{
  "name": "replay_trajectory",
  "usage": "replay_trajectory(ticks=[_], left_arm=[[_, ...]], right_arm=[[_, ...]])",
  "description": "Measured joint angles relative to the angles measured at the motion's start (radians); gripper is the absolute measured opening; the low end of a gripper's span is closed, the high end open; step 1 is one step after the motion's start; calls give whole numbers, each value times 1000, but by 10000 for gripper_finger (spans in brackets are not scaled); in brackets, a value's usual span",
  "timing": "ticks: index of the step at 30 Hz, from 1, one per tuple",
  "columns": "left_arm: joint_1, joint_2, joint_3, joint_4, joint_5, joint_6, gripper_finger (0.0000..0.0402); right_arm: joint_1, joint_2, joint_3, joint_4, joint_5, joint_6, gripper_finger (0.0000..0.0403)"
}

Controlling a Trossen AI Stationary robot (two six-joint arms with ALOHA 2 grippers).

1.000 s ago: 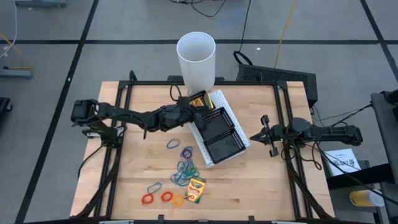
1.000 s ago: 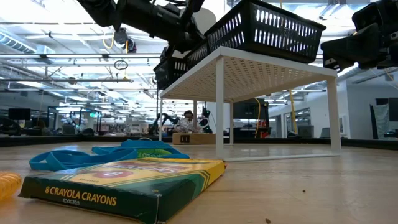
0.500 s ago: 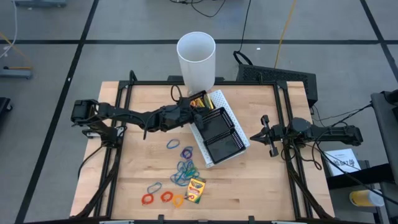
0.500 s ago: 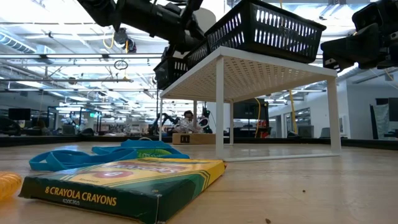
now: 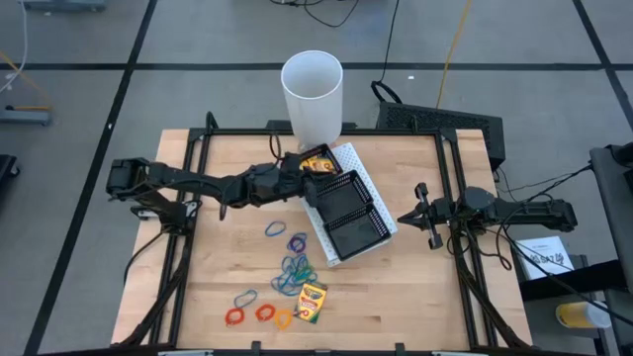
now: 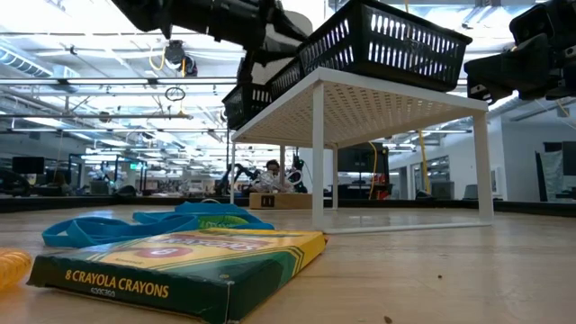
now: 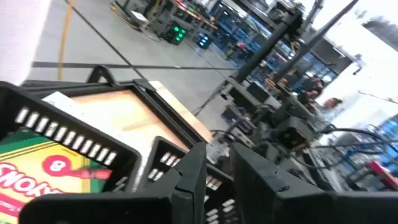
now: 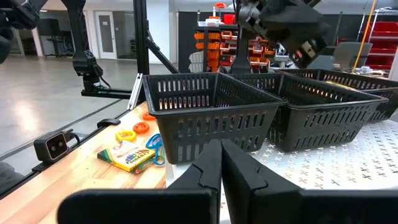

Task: Pick & Place Office Desk Supplies
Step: Adjust the top black bin on the shelf

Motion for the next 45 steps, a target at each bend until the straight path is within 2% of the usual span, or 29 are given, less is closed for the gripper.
replay_trajectory(ticks=[4,7,11,13,18,20,22,25,28,37,41,45], left_arm=[[0,-42,0,-2,42,11,82],[-2,-98,0,-15,84,83,77],[-25,-209,0,-169,97,238,68],[-49,-275,0,-310,33,284,60],[-150,-408,0,-684,-241,265,34],[-188,-438,0,-801,-298,201,23],[-216,-454,0,-900,-308,114,15],[-241,-450,0,-1018,-309,-6,5],[-240,-395,0,-1066,-313,-63,5],[-171,-215,-1,-1029,-377,50,38],[-137,-175,0,-997,-432,53,41],[-118,-166,-1,-960,-439,80,41]], right_arm=[[0,0,0,0,0,0,0],[0,0,0,0,0,0,0],[0,0,0,0,0,0,0],[0,0,0,0,0,0,0],[0,0,0,0,0,0,0],[0,0,0,0,0,0,0],[0,0,0,0,0,0,0],[0,0,0,0,0,0,0],[0,0,0,0,0,0,0],[0,0,0,0,0,0,0],[0,0,0,0,0,0,0],[0,0,0,0,0,0,0]])
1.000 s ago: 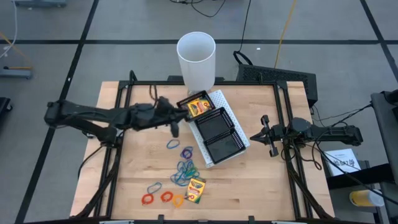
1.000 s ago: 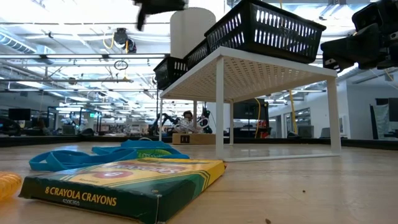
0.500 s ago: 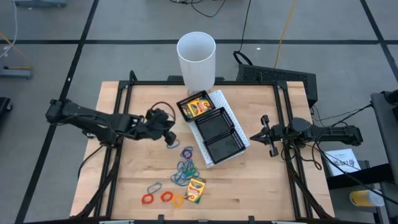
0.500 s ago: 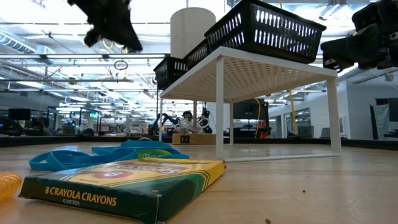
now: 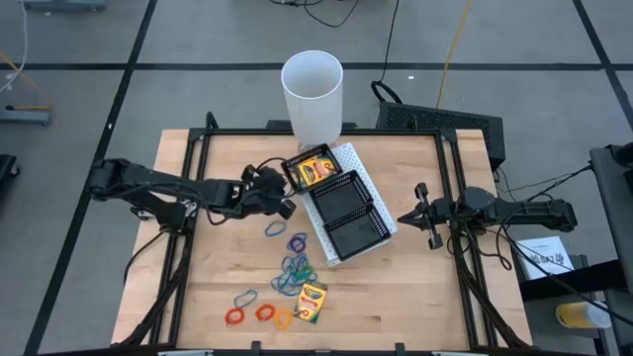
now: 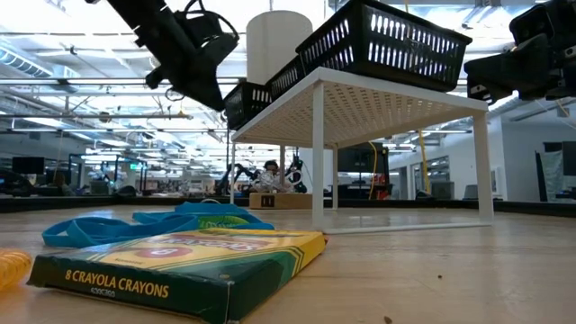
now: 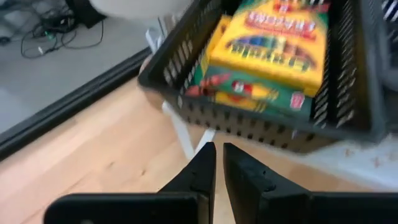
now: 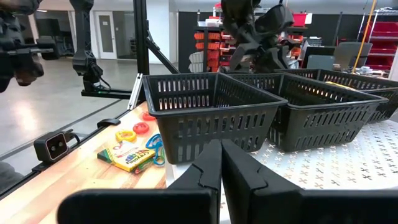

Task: Pick & Place Office Desk Supplies
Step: Adjust the top black bin on the shelf

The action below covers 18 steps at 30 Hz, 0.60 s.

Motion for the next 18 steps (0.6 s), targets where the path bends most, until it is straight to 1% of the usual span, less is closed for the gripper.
replay_trajectory(ticks=[6,9,12,18], left_arm=[[0,2,0,127,5,142,42],[0,2,0,169,6,182,42],[4,2,0,185,6,211,42],[31,2,0,182,6,202,42]], right_arm=[[0,0,0,0,0,0,0],[0,0,0,0,0,0,0],[0,0,0,0,0,0,0],[0,0,0,0,0,0,0]])
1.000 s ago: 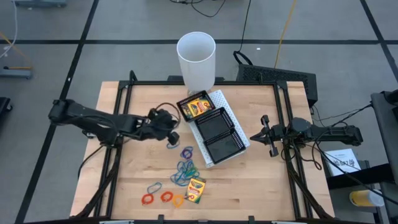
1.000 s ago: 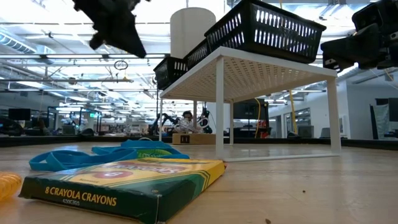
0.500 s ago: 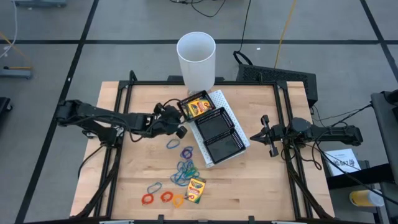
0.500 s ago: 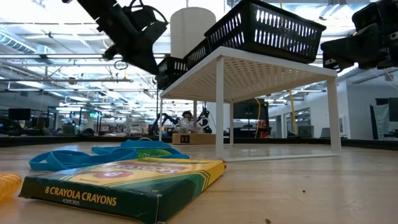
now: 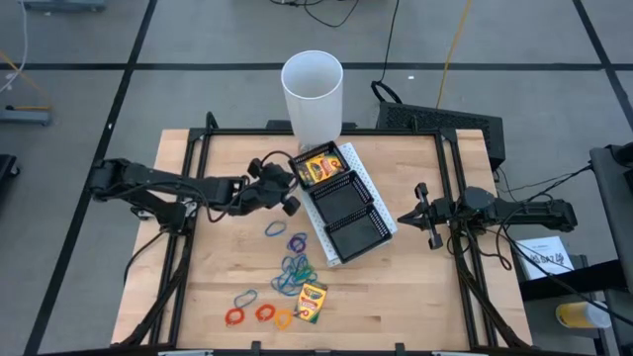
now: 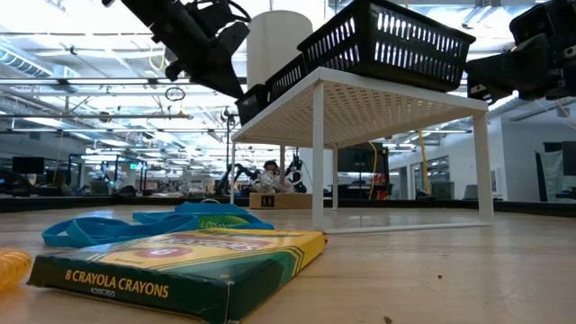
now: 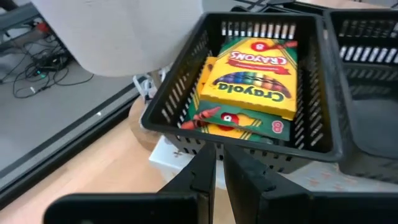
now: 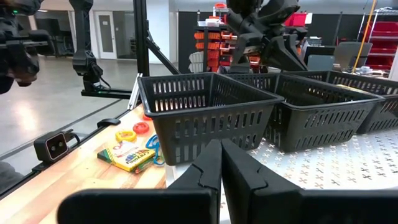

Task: Pick & Place Office Desk Supplies
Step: Adjust the top black bin on the shelf, then put the crayon box into the top black bin on the shelf

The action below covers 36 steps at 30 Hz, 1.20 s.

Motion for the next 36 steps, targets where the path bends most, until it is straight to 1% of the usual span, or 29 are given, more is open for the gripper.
replay_trajectory(ticks=[5,8,14,16,18,20,24,26,27,29,30,32,34,36], left_arm=[[17,-6,0,-2,13,-11,42],[17,-49,0,-10,15,-54,42],[-35,-159,-7,-46,-33,-55,42],[-66,-190,-51,-47,-41,-52,42],[-96,-209,-121,15,-44,-55,42],[-127,-231,-220,90,-42,-64,42],[-177,-286,-411,354,-29,-81,42],[-191,-318,-500,515,27,-52,42],[-192,-324,-540,615,75,-34,42],[-176,-316,-605,795,166,-15,42],[-162,-302,-626,856,202,-14,41],[-137,-264,-648,915,263,-14,33],[-108,-225,-650,933,326,6,17],[-77,-184,-651,969,413,46,6]], right_arm=[[0,0,0,0,0,0,0],[0,0,0,0,0,0,0],[0,0,0,0,0,0,0],[0,0,0,0,0,0,0],[0,0,0,0,0,0,0],[0,0,0,0,0,0,0],[0,0,0,0,0,0,0],[0,0,0,0,0,0,0],[0,0,0,0,0,0,0],[0,0,0,0,0,0,0],[0,0,0,0,0,0,0],[0,0,0,0,0,0,0],[0,0,0,0,0,0,0],[0,0,0,0,0,0,0]])
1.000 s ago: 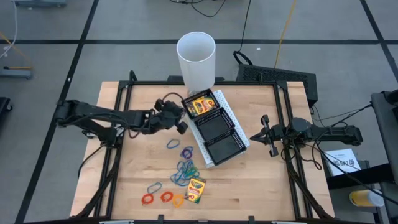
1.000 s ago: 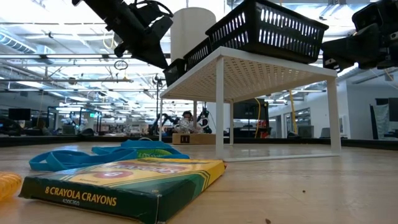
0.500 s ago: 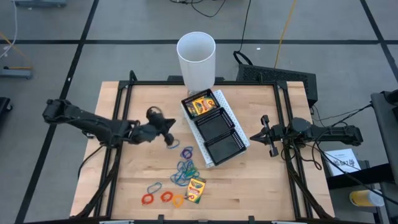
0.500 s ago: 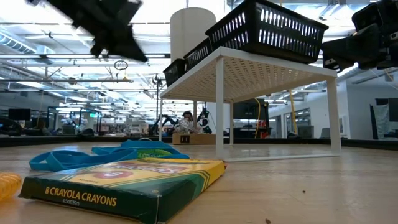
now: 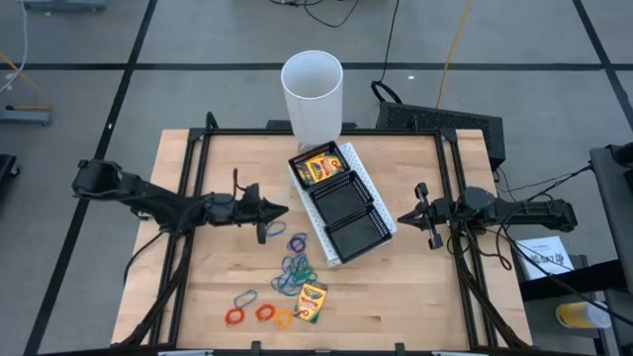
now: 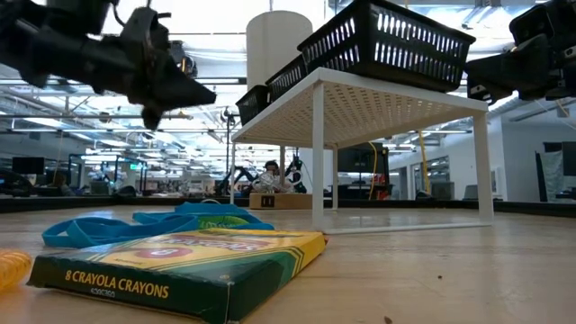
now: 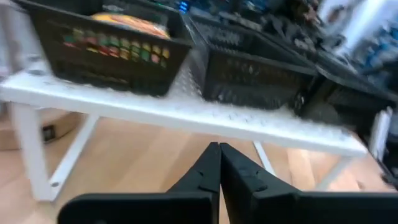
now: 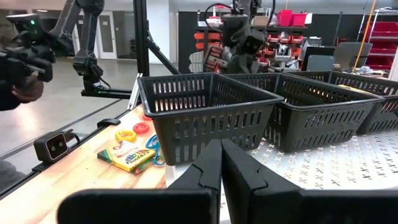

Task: Pick & Place Office Desk Supplies
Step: Put the crayon box into the top black bin on the shelf

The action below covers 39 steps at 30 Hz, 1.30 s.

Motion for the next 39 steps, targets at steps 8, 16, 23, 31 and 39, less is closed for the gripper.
replay_trajectory(ticks=[8,16,23,31,39], left_arm=[[146,10,0,128,317,122,8],[265,-272,0,-213,335,108,12],[273,-508,0,-474,332,119,14],[237,-655,0,-663,317,131,9],[212,-700,0,-660,323,13,15]], right_arm=[[0,0,0,0,0,0,0],[0,0,0,0,0,-34,0],[0,0,0,8,0,-45,0],[0,0,0,15,0,-45,0],[0,0,0,15,0,-45,0]])
